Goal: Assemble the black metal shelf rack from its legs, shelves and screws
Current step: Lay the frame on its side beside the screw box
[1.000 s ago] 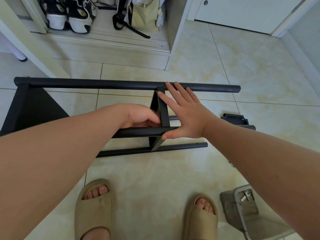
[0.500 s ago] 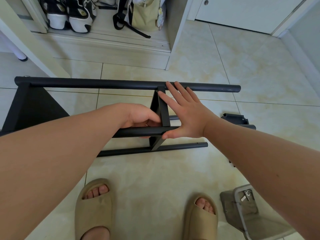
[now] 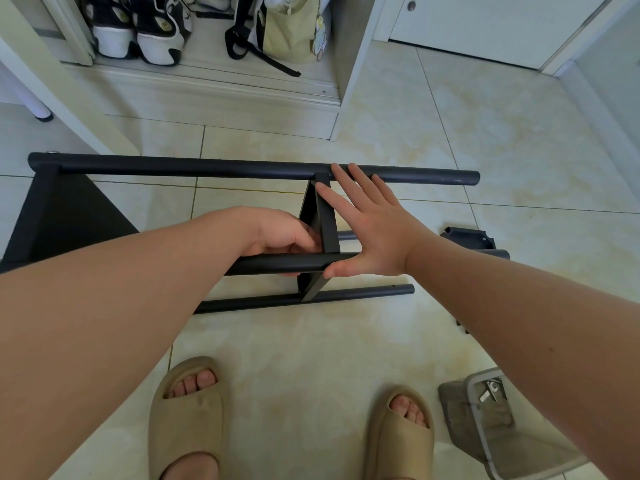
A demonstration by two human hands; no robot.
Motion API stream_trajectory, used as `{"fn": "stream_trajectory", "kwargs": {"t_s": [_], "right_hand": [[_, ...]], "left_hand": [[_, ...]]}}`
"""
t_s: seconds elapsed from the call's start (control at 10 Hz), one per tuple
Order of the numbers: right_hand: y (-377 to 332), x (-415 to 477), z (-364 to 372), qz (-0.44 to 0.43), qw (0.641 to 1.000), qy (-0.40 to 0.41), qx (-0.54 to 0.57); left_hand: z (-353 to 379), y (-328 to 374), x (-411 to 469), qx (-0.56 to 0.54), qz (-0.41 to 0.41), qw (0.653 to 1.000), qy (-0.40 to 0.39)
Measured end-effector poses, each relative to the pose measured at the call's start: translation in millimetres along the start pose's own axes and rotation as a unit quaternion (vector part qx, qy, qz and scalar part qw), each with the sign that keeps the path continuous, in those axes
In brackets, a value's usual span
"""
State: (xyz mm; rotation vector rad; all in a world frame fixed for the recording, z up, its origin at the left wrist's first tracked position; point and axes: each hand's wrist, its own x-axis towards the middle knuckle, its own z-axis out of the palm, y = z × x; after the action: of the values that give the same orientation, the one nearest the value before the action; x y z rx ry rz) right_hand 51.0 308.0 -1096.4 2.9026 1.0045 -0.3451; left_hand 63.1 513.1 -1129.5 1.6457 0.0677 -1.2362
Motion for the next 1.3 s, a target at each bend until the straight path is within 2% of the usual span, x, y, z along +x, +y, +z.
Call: {"fn": "stream_trajectory", "kwargs": {"t_s": [0.2, 0.4, 0.7, 0.9, 1.1, 1.2, 1.3], "right_hand": [[0.3, 0.4, 0.2, 0.000, 1.000, 0.002, 0.002], [0.0, 0.0, 0.0, 0.001, 1.000, 0.002, 0.003], [0.1, 0.4, 0.2, 0.000, 1.000, 0.002, 0.005], [-0.3, 0.3, -0.9, 0.000, 1.000, 0.001, 0.007], [-0.7, 0.1, -1.9, 0.001, 1.000, -0.002, 0.009], [-0.8, 0.1, -2.0, 0.000, 1.000, -0.003, 0.009], [-0.6, 0.1, -2.1, 0.000, 1.000, -0.003, 0.005]], "left_hand": [[-0.7, 0.1, -0.5, -0.013, 0.025, 0.999, -0.017], [1.6, 0.8, 0.9, 0.016, -0.009, 1.000, 0.007], [2.3, 2.3, 0.7, -0.007, -0.036, 0.999, 0.000], [3.2, 3.1, 1.9, 0.046, -0.016, 0.998, 0.029], [-0.7, -0.3, 1.3, -0.002, 0.023, 1.000, 0.006], [-1.1, -0.2, 0.8, -0.032, 0.015, 0.999, -0.010], [1.7, 2.1, 0.5, 0.003, -0.009, 1.000, 0.003]]}}
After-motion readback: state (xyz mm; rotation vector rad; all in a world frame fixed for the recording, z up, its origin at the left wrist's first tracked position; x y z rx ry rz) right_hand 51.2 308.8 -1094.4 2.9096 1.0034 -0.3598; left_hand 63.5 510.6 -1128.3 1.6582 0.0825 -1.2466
